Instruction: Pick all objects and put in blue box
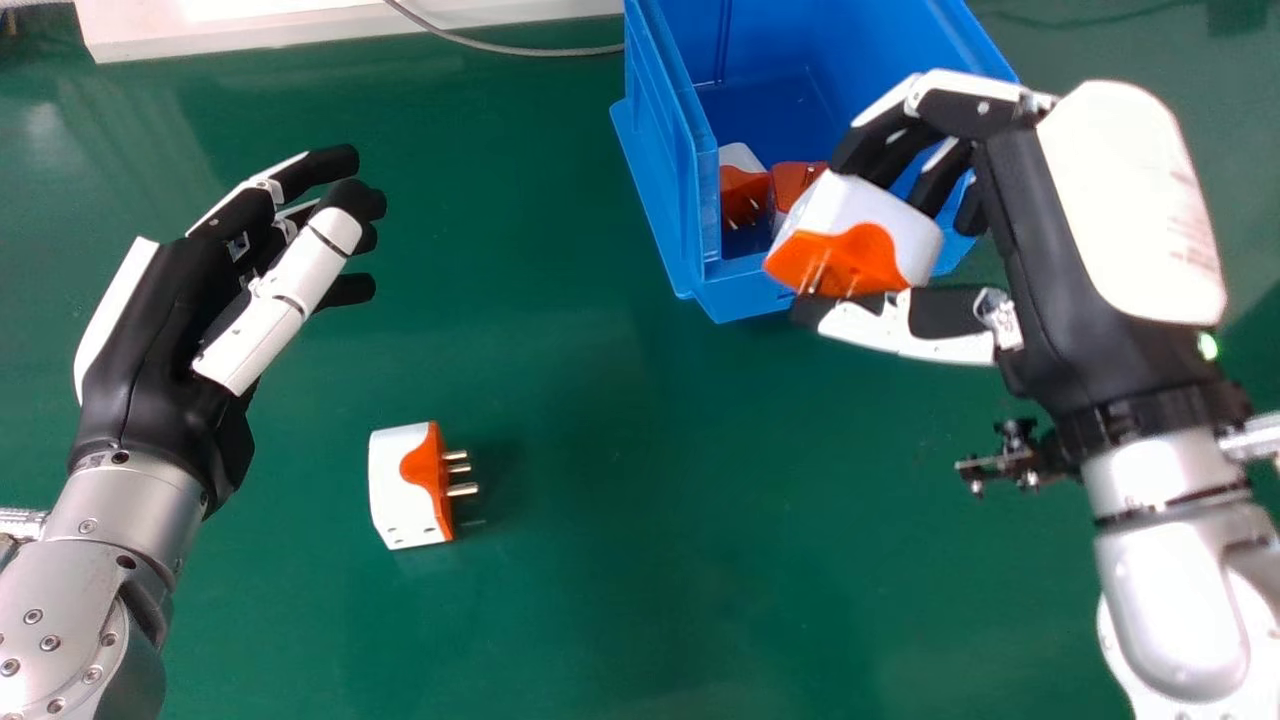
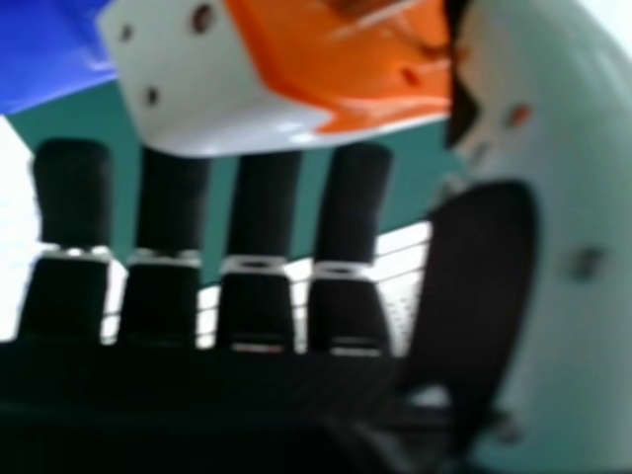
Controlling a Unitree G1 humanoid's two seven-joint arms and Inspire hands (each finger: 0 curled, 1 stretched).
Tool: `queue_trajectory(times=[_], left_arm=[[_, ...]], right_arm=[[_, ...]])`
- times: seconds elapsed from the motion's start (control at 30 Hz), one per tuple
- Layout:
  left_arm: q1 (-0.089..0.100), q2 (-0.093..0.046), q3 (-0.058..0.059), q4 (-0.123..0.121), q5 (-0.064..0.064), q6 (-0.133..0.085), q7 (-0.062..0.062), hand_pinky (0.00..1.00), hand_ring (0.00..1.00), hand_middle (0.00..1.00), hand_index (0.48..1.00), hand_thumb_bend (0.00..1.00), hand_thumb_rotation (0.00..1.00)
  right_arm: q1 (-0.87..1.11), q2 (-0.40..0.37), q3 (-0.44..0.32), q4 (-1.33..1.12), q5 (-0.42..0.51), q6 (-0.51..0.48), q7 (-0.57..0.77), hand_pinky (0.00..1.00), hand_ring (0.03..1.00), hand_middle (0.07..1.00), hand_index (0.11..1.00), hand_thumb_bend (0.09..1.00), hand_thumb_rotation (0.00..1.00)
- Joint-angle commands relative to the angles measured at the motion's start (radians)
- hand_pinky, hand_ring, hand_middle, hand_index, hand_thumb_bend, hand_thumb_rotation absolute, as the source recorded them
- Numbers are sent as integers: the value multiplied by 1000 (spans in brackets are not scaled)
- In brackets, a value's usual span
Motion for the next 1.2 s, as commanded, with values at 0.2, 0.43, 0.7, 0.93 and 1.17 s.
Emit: queue_trajectory(times=[0.2,0.43,0.7,0.93,1.17], left_arm=[[7,11,5,-11,-1,-25,-2,737,809,787,817,561,565],[8,11,3,-18,0,-18,2,730,808,785,816,564,566],[8,11,4,-29,-4,-5,5,726,806,783,815,565,568],[7,10,4,-26,-5,-3,8,724,806,783,814,565,569],[13,11,2,-29,-5,-4,11,724,806,783,814,565,569]], right_arm=[[-159,-58,-21,115,-3,16,-7,330,428,525,511,496,0],[-309,-89,4,258,-12,40,-11,332,429,527,514,494,0],[-464,-91,57,453,-23,61,-40,332,430,528,519,493,0],[-611,-86,120,675,-22,57,-84,329,429,525,532,491,0],[-757,-112,224,956,-73,12,-161,328,425,523,543,490,0]])
